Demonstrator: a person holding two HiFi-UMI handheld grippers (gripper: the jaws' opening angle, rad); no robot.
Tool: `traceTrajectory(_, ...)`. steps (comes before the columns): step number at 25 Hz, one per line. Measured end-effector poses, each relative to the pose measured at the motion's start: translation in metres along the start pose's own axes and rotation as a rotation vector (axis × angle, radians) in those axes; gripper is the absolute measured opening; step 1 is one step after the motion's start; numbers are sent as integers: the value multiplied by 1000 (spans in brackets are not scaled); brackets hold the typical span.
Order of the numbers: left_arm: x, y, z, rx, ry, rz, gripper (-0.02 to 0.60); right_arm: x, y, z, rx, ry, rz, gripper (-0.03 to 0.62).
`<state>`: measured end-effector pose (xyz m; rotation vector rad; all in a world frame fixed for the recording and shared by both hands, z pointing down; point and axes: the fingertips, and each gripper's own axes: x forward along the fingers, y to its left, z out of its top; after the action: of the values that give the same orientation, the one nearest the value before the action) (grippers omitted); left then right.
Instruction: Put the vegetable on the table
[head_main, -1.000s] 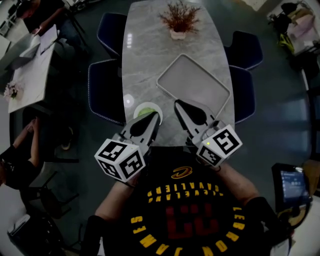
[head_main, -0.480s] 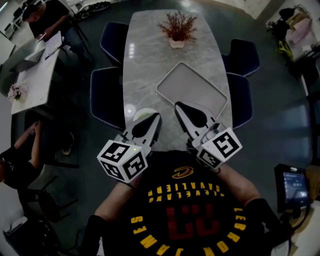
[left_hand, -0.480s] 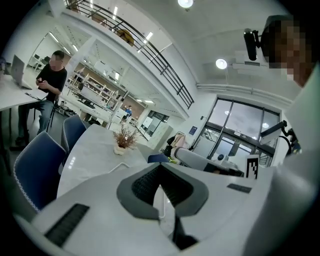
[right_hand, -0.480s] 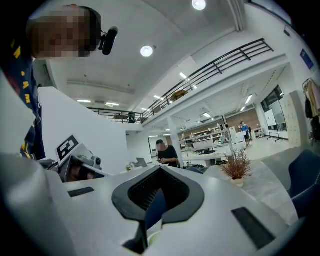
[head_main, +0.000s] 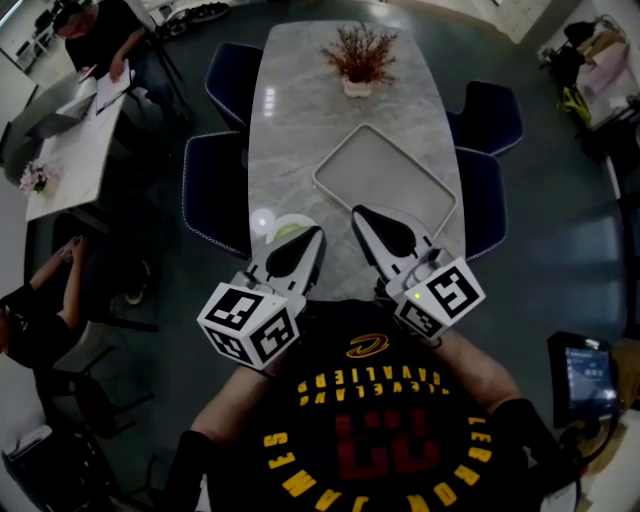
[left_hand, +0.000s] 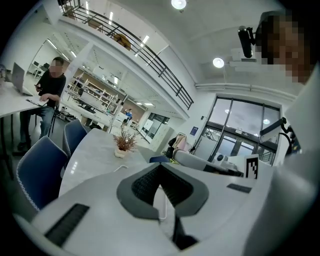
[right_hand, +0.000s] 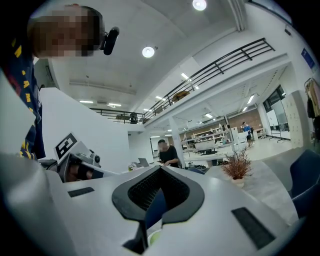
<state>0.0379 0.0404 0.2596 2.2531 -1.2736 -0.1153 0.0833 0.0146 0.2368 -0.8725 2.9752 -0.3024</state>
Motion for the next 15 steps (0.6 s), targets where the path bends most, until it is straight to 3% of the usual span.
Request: traceTrajectory(15, 4, -4, -7, -6, -4, 25, 0, -9, -6, -6, 24, 2, 18, 5)
